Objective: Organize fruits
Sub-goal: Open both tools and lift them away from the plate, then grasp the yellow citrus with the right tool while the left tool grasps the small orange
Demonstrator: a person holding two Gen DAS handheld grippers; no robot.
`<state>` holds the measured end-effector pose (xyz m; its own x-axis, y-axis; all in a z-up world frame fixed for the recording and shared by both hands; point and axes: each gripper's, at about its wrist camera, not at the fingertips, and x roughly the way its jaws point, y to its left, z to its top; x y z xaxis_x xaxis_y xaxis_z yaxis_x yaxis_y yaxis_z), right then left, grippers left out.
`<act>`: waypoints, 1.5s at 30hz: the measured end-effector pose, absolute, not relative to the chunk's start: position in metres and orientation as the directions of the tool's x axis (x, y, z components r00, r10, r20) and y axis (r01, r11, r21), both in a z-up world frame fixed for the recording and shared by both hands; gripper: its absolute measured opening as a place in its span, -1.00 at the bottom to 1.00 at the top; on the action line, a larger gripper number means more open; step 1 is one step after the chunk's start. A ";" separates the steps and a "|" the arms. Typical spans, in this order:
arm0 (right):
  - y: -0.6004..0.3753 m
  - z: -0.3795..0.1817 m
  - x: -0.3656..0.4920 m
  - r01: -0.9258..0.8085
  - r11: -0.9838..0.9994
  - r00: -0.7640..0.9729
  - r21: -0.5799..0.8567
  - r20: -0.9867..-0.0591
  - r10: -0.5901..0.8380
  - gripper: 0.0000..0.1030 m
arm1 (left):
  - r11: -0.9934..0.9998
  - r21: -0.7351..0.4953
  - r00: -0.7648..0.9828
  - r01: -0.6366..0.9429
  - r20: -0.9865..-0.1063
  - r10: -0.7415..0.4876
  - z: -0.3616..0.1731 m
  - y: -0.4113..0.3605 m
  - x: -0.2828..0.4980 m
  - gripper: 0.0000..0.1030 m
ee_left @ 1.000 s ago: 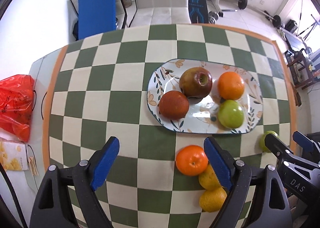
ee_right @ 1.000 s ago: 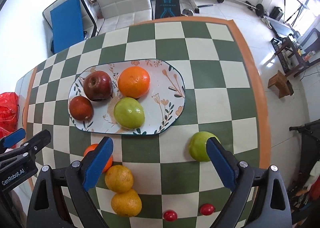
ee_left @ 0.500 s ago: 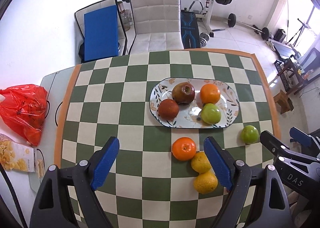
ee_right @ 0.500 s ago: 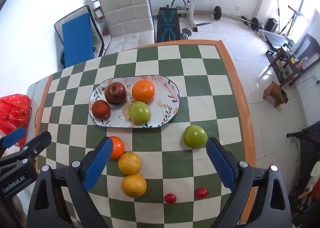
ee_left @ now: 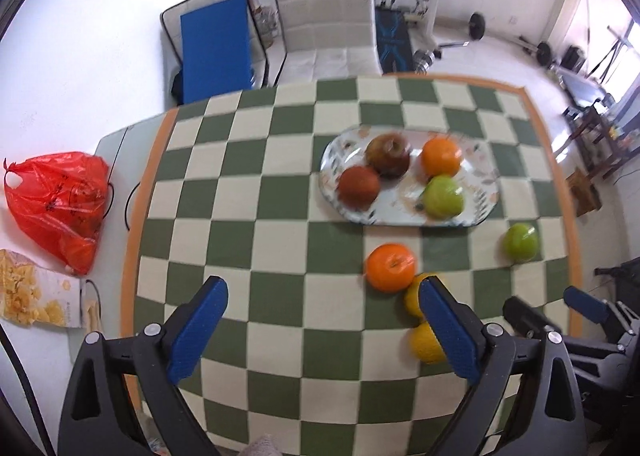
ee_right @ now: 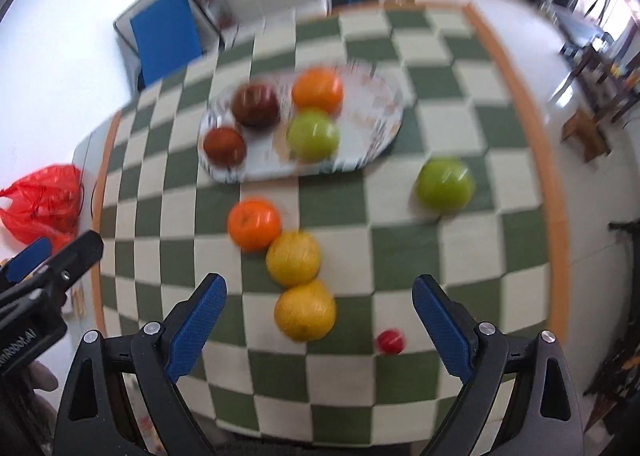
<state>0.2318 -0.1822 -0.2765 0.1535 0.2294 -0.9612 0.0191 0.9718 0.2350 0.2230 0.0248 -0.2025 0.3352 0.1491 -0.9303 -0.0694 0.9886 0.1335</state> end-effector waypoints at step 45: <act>-0.199 -0.424 0.260 0.072 0.965 -0.070 0.250 -0.964 0.255 0.30 | 0.995 -0.008 -0.109 -0.102 -0.994 -0.019 -0.385 0.012 0.273 0.19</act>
<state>0.2604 -0.1992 -0.4242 -0.0695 0.2553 -0.9644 0.0719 0.9655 0.2504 0.2727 0.0119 -0.3846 -0.1089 -0.0190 -0.9939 -0.1016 0.9948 -0.0079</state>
